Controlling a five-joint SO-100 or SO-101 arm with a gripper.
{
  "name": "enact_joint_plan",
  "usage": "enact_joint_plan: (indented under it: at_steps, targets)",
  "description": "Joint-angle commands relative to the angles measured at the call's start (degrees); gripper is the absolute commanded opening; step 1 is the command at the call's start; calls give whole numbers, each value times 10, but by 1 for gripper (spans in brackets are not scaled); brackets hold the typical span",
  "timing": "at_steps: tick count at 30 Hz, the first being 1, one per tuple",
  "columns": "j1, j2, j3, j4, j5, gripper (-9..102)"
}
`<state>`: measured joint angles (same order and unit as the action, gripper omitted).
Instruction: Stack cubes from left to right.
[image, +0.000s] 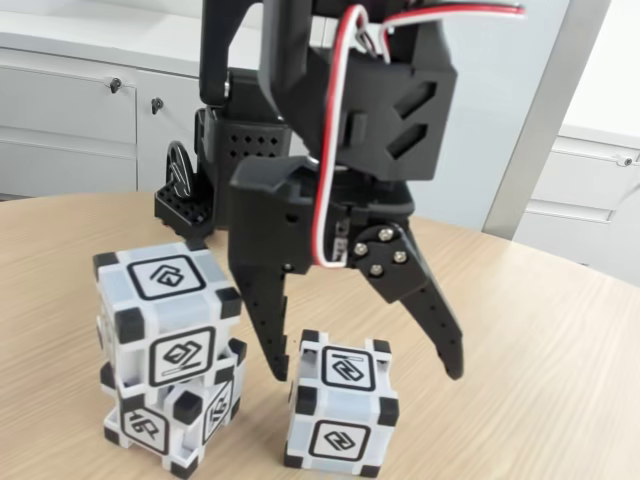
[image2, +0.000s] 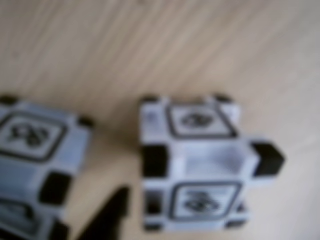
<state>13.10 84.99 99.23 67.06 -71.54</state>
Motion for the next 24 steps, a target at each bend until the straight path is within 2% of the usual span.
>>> enact_joint_plan:
  at_steps: [1,9,15,24]
  targets:
    - [-4,2,-2,-4,11,40]
    - [-7,-30,-3,-4,2,40]
    - [-7,-78,-11,4,33,39]
    - [-7,-75,-11,4,41,22]
